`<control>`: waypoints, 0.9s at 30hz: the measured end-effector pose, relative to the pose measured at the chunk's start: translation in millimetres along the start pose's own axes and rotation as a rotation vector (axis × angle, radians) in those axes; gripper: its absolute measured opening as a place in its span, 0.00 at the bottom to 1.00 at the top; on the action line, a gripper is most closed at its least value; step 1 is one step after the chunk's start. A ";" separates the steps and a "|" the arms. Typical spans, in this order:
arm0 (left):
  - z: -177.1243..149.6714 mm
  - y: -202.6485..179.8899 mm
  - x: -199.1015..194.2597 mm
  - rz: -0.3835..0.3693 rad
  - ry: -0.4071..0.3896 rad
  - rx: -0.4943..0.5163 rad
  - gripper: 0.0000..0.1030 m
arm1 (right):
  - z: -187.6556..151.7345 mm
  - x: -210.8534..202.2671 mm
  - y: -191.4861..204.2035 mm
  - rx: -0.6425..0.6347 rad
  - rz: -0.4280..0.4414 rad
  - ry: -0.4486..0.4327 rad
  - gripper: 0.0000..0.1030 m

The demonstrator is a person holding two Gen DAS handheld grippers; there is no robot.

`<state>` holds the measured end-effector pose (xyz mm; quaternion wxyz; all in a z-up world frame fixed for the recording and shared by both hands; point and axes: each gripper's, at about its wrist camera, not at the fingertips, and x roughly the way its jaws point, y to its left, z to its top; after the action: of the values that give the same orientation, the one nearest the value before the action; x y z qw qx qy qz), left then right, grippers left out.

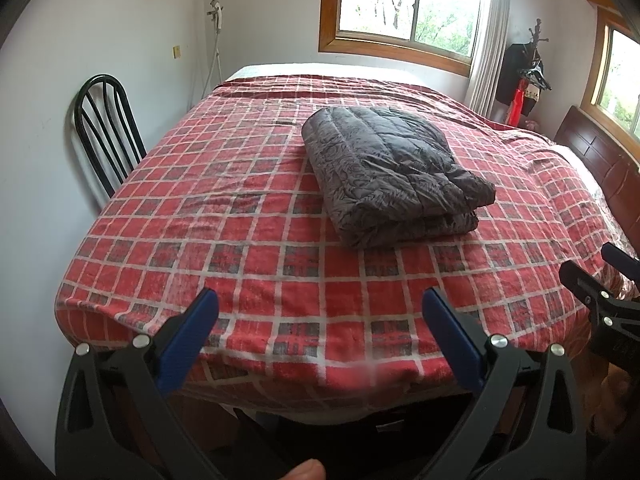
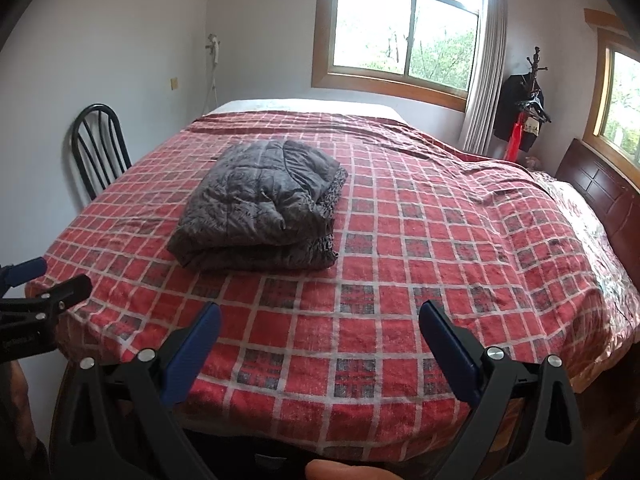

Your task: Fold large clothes

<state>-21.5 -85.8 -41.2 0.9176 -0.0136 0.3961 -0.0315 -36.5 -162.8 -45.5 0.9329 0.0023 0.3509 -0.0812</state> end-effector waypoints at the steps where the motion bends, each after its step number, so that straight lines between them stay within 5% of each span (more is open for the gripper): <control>1: 0.0 0.5 -0.1 0.001 -0.001 -0.002 0.97 | 0.0 -0.2 0.1 -0.001 0.000 -0.002 0.96; 27: -0.2 1.0 -1.2 0.001 -0.001 -0.003 0.97 | 0.0 0.5 1.4 -0.003 0.007 0.003 0.96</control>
<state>-22.4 -84.8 -40.5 0.9177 -0.0150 0.3959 -0.0304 -36.0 -161.5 -46.0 0.9327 0.0022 0.3522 -0.0772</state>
